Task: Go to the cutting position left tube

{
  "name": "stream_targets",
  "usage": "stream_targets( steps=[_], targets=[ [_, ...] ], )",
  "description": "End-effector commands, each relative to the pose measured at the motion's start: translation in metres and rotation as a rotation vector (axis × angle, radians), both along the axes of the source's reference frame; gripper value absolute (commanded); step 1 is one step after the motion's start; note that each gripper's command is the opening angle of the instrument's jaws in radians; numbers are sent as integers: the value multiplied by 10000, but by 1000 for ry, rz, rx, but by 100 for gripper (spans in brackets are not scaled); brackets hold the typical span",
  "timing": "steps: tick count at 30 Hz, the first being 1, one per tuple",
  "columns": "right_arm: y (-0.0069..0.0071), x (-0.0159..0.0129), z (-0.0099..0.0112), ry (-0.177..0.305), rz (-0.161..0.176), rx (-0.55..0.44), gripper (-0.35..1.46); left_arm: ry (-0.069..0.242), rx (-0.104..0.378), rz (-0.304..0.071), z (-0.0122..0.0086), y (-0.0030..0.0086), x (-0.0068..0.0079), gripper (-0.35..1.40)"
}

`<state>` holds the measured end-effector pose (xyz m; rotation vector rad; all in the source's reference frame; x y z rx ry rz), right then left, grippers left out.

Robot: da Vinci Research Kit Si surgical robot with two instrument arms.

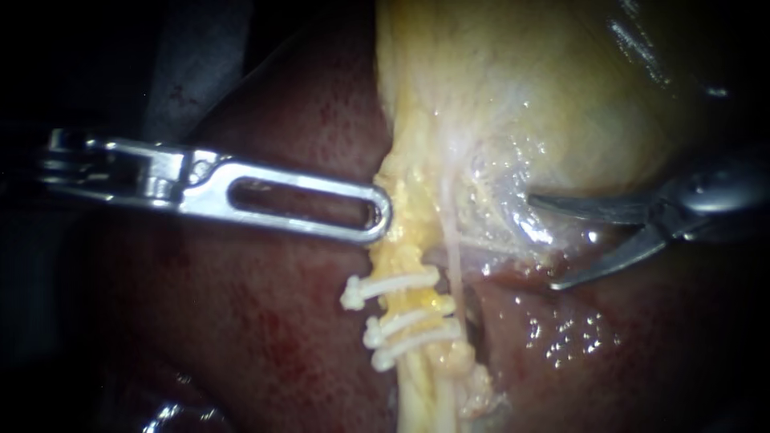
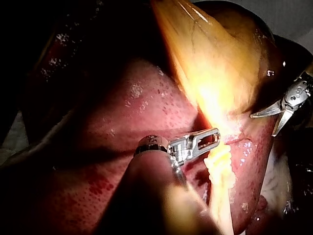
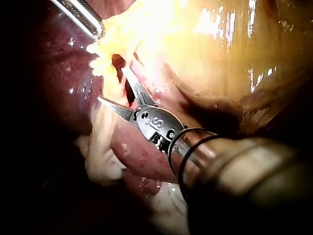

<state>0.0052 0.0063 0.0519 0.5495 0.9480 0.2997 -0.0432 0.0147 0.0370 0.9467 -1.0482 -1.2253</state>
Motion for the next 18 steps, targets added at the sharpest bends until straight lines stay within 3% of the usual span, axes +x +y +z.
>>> stream_targets(
  steps=[1,8,12,18],
  targets=[
    [-3,2,3,-20,-10,12,125,-2,0,-4,-1,1,1,-35],
    [-16,17,19,-89,-56,84,108,-2,7,-5,-2,1,2,-35],
    [-18,24,21,-99,-93,144,88,-2,7,-5,-2,1,2,-35],
    [-17,37,22,-126,-114,178,67,-1,7,-7,-3,0,0,-35]
  ],
)
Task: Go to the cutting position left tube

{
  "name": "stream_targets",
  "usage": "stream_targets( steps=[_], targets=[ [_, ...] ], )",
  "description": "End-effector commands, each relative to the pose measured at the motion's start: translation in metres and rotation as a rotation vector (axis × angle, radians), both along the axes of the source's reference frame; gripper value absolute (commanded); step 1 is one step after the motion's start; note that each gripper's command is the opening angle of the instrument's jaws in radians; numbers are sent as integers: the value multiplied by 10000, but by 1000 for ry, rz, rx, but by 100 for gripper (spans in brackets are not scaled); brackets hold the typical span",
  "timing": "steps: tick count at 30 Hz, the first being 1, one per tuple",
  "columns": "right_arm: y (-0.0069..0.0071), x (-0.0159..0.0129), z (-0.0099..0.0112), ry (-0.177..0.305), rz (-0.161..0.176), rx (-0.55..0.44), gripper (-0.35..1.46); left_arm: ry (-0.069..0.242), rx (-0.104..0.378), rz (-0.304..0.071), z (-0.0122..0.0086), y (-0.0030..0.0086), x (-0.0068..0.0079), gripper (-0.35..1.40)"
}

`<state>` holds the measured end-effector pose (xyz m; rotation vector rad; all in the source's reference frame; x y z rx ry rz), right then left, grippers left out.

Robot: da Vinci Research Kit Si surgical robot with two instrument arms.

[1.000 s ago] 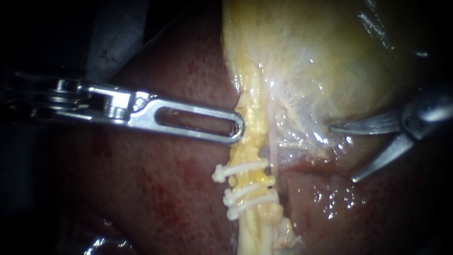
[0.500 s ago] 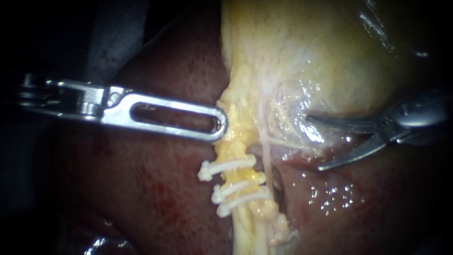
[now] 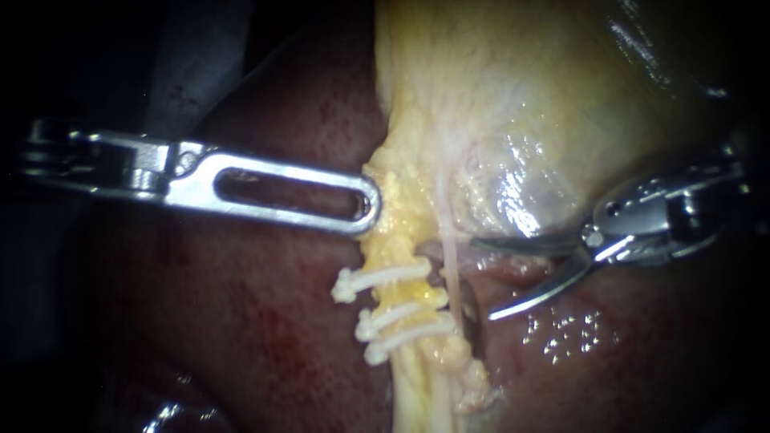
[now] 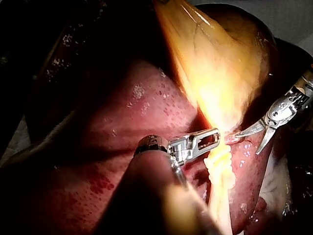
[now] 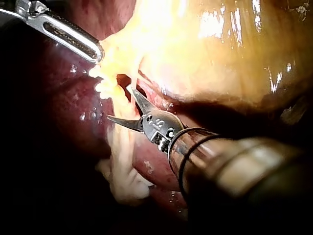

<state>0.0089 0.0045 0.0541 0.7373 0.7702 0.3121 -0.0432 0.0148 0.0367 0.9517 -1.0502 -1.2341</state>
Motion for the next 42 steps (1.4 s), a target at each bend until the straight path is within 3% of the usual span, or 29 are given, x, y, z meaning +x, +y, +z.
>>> stream_targets(
  steps=[1,14,18,33,42],
  targets=[
    [0,2,0,-2,0,5,65,2,-1,-1,0,0,-1,-35],
    [-4,20,6,-29,-19,63,25,3,-1,-2,-1,-2,-2,-35],
    [-8,23,10,-37,-28,83,20,3,-1,-2,-1,-2,-2,-35],
    [-11,32,18,-37,-36,77,21,4,-1,-3,-3,-4,-4,-35],
    [-7,22,19,-40,-43,77,40,4,-1,-3,-3,-4,-4,-35]
  ],
)
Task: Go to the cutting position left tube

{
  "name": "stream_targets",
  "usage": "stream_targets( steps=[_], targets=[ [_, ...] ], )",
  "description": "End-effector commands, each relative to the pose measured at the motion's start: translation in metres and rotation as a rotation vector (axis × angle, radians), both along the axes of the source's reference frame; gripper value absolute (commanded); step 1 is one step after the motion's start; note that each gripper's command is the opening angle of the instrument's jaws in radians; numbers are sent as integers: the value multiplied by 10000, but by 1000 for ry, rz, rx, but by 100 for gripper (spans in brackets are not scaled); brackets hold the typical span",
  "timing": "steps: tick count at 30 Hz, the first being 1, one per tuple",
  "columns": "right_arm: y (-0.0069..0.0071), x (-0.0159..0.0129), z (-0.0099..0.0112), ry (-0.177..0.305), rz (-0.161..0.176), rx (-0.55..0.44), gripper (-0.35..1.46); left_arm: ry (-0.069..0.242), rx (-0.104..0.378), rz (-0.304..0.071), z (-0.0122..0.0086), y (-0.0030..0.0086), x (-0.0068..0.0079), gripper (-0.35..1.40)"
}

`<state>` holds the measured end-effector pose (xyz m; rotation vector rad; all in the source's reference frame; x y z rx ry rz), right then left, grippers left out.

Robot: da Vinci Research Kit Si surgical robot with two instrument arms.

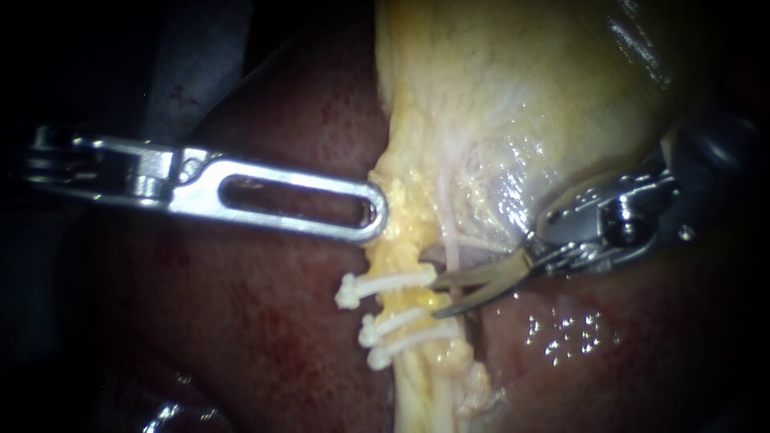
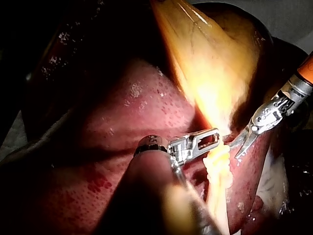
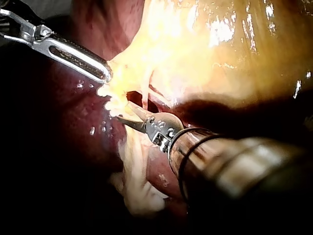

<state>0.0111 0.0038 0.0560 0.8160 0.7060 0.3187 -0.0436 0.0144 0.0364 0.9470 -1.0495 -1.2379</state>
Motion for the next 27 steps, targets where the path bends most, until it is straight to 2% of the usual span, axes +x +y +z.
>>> stream_targets(
  steps=[1,14,27],
  targets=[
    [1,-1,0,0,3,-3,40,0,0,0,0,0,0,-35],
    [5,0,6,-2,9,-8,45,0,0,0,0,0,0,-35],
    [2,11,17,-5,13,-15,50,1,0,-2,-1,0,-3,-35]
  ],
)
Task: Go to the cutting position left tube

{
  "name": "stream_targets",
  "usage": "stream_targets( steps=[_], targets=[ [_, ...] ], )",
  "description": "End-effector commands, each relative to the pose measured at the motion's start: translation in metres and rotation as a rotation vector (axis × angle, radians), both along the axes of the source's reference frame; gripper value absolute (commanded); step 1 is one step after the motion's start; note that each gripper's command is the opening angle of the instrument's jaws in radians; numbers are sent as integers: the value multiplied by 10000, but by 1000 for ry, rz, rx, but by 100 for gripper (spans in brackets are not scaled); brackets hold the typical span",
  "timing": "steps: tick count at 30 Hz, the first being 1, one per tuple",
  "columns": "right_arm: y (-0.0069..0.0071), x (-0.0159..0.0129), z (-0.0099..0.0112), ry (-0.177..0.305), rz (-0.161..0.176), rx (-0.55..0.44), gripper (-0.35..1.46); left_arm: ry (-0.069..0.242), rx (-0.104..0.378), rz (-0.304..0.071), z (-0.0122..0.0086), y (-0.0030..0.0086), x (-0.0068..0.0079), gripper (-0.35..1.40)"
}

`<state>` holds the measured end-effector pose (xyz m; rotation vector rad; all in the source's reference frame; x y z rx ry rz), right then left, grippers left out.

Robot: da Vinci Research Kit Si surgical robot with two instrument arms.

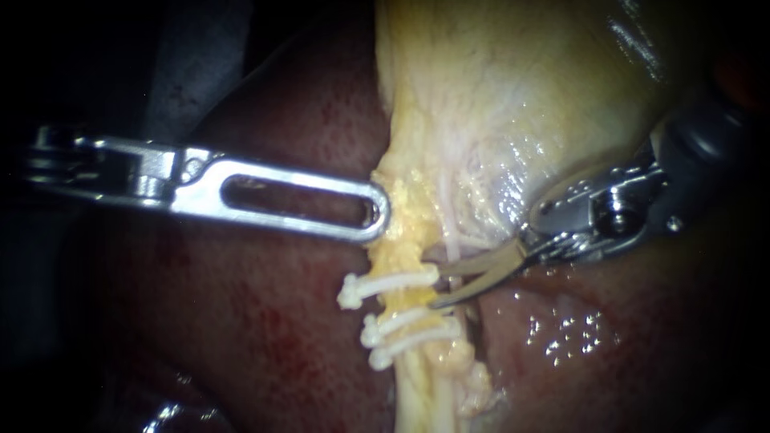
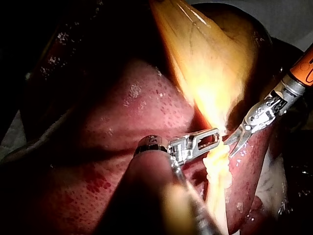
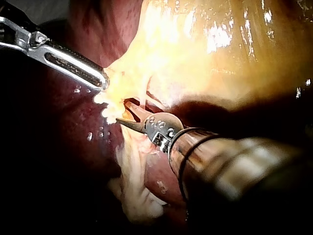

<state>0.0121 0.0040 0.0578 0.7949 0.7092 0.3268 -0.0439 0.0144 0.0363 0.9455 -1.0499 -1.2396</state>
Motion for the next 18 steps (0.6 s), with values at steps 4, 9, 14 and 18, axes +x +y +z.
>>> stream_targets(
  steps=[4,9,14,18],
  targets=[
    [0,6,0,-4,0,0,53,0,0,0,1,0,-1,-35],
    [-3,11,3,-3,3,-2,55,1,0,-1,1,0,-2,-35],
    [-5,17,6,4,8,-2,56,1,0,-1,1,1,-2,-35],
    [-7,20,8,6,10,-3,62,1,0,-1,1,1,-3,-35]
  ],
)
